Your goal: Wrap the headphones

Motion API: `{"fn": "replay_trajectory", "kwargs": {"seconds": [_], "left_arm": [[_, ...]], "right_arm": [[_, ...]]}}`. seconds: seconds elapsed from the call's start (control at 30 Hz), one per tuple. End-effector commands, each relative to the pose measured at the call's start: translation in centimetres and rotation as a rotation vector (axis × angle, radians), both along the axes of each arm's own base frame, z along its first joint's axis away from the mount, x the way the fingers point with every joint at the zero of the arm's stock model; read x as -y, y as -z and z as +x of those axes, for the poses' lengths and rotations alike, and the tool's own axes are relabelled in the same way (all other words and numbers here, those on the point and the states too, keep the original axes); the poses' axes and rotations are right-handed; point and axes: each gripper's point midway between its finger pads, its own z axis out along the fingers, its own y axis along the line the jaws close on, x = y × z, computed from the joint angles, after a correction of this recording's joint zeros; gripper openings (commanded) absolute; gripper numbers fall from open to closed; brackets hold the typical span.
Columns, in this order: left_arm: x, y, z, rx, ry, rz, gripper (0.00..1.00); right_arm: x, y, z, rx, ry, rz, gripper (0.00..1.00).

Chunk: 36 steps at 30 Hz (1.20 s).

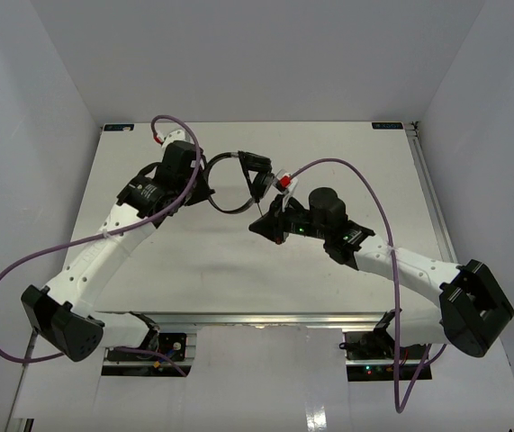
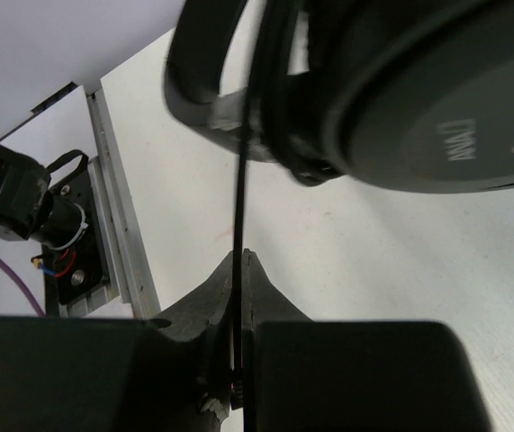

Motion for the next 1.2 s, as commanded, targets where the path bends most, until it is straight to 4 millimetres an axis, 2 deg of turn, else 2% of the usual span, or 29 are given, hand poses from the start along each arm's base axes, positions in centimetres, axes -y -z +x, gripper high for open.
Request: {"fn": "replay_trajectory", "kwargs": {"seconds": [0.0,0.17,0.3,0.5,0.67,0.77,0.93,1.17], "left_arm": [[1.8,-3.8,-0.8,0.092,0.050,-0.196,0.00],[3.1,-2.5,-2.3,0.050,0.115,-0.268,0.00],[3.5,-0.7,-3.4,0.007,0.134,-0.304,0.00],[4.3,1.2,-4.5,-0.058,0.137,-0.371,0.00],[4.1,1.9,-5.0,-0.072,0.104,-0.411,0.00],[4.8,2.3,-5.6,-0.103,0.110,-0.467,0.00],[5.8,3.6,-6.3,-0.192,0.091,-0.540,0.00],[4.8,3.7,-5.8,-0.161,0.025,-0.531,0.00]], "right_arm": [[0.1,0.4,1.5,0.041,0.083,0.009,0.08],[0.5,0.3,3.1,0.070,0.170,0.021,0.13],[1.8,0.0,4.5,0.101,0.284,0.044,0.13],[3.3,-1.0,5.4,0.126,0.391,0.094,0.13],[4.6,-1.5,6.3,0.142,0.482,0.103,0.28],[4.5,-1.6,6.4,0.141,0.485,0.105,0.34],[4.4,-1.2,6.8,0.134,0.496,0.099,0.36],[4.3,-0.4,7.1,0.130,0.503,0.085,0.36]]}}
